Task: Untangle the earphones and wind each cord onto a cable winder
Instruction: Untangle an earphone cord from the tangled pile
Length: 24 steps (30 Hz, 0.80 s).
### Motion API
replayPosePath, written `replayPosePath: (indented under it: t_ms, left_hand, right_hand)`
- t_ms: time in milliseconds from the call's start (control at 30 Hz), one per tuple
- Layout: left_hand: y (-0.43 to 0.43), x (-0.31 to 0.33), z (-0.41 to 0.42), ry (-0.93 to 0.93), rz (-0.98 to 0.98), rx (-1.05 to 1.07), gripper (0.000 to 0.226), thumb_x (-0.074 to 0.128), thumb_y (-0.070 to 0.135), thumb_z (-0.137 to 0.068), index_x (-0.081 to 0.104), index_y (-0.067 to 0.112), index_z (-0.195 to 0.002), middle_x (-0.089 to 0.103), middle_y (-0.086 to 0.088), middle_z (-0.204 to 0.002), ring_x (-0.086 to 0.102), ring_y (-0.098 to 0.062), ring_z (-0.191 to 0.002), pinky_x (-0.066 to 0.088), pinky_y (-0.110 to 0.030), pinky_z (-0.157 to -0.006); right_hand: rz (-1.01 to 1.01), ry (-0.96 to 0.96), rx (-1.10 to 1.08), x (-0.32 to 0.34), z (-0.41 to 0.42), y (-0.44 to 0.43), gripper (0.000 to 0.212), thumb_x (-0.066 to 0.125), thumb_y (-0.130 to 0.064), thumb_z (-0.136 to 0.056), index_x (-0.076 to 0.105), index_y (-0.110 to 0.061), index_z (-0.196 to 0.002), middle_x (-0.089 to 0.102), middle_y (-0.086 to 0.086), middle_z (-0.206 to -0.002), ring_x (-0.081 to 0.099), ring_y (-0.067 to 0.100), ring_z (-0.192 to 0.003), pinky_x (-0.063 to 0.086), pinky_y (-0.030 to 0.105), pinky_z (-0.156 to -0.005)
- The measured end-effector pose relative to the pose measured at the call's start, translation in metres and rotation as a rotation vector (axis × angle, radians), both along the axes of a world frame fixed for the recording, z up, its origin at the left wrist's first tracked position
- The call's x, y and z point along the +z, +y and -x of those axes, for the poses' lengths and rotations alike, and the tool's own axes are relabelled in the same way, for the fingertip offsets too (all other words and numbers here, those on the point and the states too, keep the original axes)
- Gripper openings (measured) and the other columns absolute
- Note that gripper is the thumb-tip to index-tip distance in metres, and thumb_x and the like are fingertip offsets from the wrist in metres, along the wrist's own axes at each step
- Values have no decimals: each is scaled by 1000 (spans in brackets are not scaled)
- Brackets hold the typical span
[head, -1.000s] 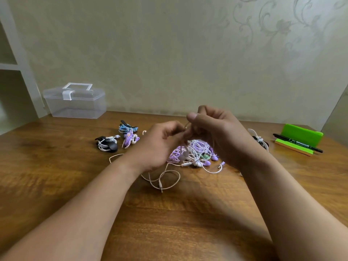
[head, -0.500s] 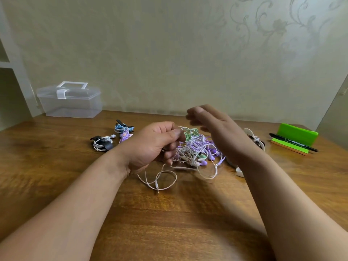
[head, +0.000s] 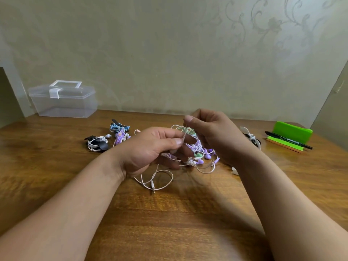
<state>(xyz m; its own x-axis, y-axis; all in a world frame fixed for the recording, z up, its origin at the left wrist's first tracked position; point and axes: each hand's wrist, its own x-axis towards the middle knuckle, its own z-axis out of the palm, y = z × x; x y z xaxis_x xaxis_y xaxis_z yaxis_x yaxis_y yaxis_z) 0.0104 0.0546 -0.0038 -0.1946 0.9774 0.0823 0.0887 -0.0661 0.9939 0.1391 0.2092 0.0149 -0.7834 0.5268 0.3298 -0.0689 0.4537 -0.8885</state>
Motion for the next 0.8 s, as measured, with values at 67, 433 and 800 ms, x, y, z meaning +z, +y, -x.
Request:
replayPosePath:
  t_ms: [67,433,800]
  left_hand:
    - [2,-2,0,-54,-4,13,28,51,8,-105,70,9,-125,76,-14,-108,74,-20,-94,61,-29,-71]
    - [4,-4,-4,12,15,82,20,58,12,-102,71,7,-117,78,-15,-108,76,-28,-102,63,-31,-67]
    - [5,-2,-7,73,-13,73,22,58,8,-103,70,8,-122,78,-17,-106,76,-24,-93,60,-33,-79]
  right_hand:
    - [-11,34,-16,1,0,0,26,70,-31,-100,69,-7,-87,47,-12,-50,39,6,-45,33,26,-51]
    - [-74,64,-48,-3,2,4,28,73,-33,-97,71,-7,-88,44,-12,-52,36,8,-50,31,30,-56]
    - [-58,51,-47,-2,0,8,30,74,-35,-96,70,-6,-90,45,-12,-52,38,6,-50,32,32,-58]
